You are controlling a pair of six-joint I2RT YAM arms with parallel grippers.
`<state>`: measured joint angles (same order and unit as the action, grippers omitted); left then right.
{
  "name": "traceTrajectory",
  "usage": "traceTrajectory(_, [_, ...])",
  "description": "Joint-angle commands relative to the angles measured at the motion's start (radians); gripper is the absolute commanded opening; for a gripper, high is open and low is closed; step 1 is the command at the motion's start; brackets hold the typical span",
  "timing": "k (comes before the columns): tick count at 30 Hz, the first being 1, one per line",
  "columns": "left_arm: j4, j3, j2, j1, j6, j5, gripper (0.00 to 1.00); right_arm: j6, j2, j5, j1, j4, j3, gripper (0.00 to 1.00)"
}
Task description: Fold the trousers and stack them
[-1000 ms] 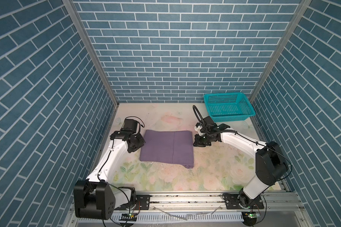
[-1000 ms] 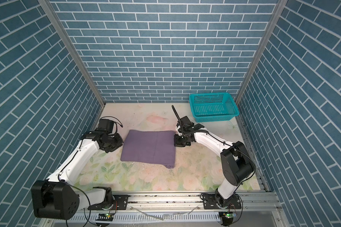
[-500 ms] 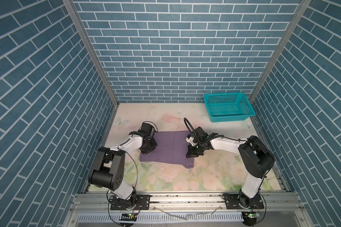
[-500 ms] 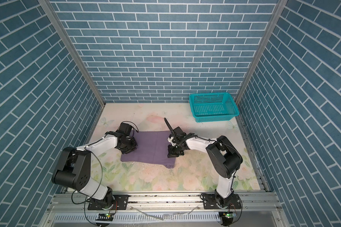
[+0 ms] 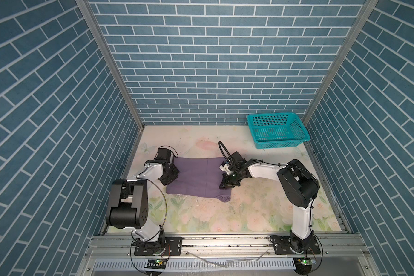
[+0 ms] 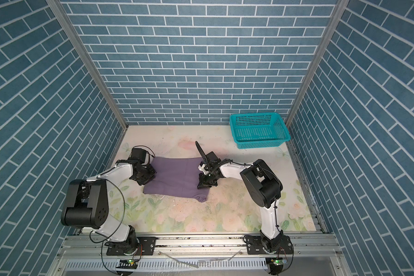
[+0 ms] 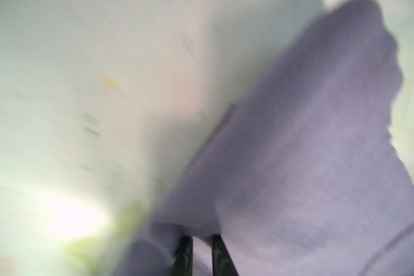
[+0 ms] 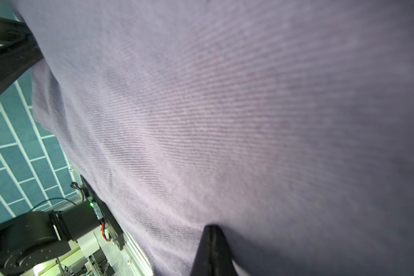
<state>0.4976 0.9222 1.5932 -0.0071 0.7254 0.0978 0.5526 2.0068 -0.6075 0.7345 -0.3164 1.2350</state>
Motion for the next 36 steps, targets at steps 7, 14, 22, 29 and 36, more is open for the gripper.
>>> traceTrajectory(7, [0.203, 0.179, -0.047, -0.041, -0.061, -0.205, 0.41, -0.146, -0.118, 0.286, 0.011, -0.144, 0.101, 0.0])
traceTrajectory(14, [0.271, 0.227, -0.112, -0.375, -0.058, -0.374, 0.7, -0.21, -0.519, 0.639, -0.058, -0.1, -0.063, 0.0])
traceTrajectory(22, [0.228, 0.224, 0.024, -0.631, 0.037, -0.373, 0.84, -0.196, -0.805, 0.878, -0.109, -0.056, -0.212, 0.56])
traceTrajectory(29, [0.156, 0.234, 0.17, -0.697, 0.086, -0.316, 0.99, -0.126, -0.879, 1.039, -0.14, -0.139, -0.233, 0.99])
traceTrajectory(36, [0.096, 0.189, 0.242, -0.654, 0.116, -0.278, 0.99, -0.115, -0.923, 1.09, -0.163, -0.144, -0.249, 0.99])
